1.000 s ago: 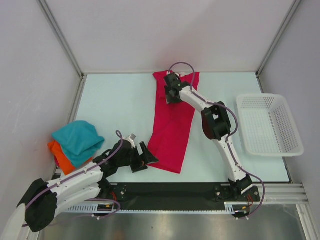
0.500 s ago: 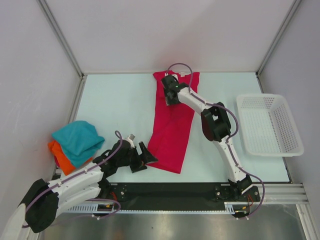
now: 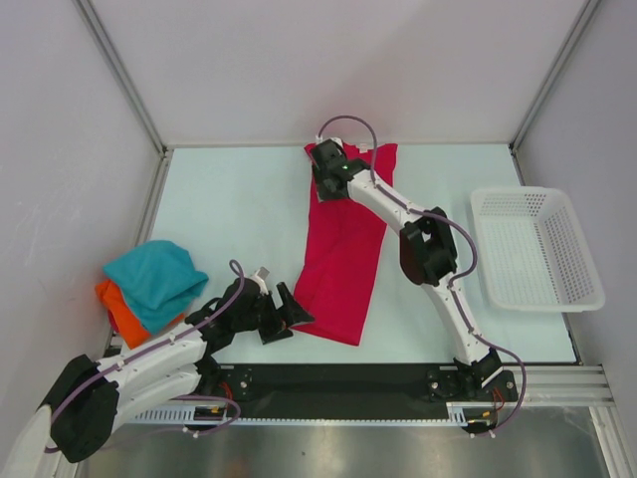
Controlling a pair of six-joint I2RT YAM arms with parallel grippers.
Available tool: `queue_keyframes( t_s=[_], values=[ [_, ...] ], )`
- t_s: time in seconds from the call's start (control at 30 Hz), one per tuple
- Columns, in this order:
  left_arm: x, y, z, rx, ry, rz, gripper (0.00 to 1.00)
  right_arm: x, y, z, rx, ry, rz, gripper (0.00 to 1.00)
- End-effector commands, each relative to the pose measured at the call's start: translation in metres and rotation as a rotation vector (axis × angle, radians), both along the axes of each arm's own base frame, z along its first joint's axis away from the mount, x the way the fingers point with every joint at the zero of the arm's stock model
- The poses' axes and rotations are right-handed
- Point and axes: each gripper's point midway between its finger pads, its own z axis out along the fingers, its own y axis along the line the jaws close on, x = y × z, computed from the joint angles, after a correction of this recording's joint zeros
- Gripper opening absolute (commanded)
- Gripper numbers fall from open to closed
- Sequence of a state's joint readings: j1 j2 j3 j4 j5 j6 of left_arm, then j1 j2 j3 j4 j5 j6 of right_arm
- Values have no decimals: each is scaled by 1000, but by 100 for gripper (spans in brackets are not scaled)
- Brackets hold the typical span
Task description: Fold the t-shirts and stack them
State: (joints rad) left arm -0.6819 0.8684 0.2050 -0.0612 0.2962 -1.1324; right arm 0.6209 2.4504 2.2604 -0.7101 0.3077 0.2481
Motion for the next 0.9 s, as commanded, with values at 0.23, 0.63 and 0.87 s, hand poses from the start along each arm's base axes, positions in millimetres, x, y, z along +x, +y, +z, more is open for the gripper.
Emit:
queue_keyframes(
  t_s=[0.23,0.63,0.87],
  values=[
    [3,1,1,-20,-23,-5,96,-3,16,-22,24,41,20,56],
    [4,2,-1,-16,-19,-1,96,-2,18,-40,21,60,23,54],
    [5,3,-2,-14,-15,2,96,-4,17,-43,17,68,25,38]
  ],
)
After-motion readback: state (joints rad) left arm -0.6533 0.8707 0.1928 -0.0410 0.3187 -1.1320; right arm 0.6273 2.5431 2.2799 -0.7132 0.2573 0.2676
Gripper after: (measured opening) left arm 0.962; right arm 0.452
